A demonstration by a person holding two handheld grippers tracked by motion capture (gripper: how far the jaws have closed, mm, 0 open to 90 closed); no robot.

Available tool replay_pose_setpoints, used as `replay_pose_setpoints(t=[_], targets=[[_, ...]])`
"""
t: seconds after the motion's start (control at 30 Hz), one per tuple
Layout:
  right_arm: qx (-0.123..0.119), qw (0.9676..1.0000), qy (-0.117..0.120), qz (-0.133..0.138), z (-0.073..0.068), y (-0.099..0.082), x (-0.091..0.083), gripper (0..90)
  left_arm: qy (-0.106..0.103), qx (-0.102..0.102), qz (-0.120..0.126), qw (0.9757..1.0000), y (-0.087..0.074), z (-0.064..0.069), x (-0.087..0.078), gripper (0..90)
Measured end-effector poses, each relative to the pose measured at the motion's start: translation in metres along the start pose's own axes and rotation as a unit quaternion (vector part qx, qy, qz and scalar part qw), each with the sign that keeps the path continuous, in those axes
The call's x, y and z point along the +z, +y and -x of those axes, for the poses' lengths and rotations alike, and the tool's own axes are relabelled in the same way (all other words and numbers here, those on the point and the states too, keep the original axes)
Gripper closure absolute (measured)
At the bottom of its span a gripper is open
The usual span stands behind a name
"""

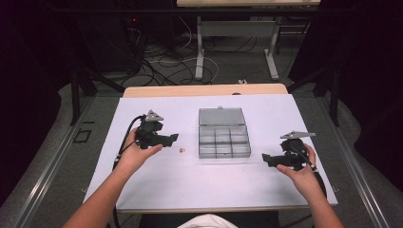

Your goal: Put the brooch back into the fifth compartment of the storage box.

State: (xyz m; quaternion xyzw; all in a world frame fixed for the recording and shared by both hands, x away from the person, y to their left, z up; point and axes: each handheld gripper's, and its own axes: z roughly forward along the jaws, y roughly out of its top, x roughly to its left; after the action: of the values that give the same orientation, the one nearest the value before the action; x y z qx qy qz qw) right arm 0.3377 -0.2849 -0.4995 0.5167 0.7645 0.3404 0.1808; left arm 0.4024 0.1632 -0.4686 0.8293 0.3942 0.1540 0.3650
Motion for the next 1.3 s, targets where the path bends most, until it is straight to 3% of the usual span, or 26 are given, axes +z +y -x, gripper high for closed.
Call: replay_pose_setpoints(t=[0.43,0.73,0.87,0.93,1.3], targets=[[-0.004,1.0,-0.001,-0.002,0.0,-0.001,0.003,6.5,-0.014,0.012,-0.044,0.9989,0.001,0.007,0.025,24.7],[-0.004,1.0,-0.002,-0.002,0.0,-0.002,0.004,6.7,-0.024,0.013,-0.072,0.997,-0.002,0.008,0.041,32.5],[-0.004,1.0,-0.004,-0.002,0.001,-0.002,0.004,6.8,-0.036,0.01,-0.089,0.9953,-0.003,0.009,0.049,33.2],[0.0,1.0,-0.001,-0.005,0.001,-0.003,0.005,6.8,-0.042,0.007,-0.109,0.9931,-0.003,0.011,0.054,33.8],[-0.002,1.0,0.0,-0.005,0.002,-0.004,0.006,6.9,-0.031,-0.004,-0.143,0.9893,-0.003,0.014,0.067,35.9]])
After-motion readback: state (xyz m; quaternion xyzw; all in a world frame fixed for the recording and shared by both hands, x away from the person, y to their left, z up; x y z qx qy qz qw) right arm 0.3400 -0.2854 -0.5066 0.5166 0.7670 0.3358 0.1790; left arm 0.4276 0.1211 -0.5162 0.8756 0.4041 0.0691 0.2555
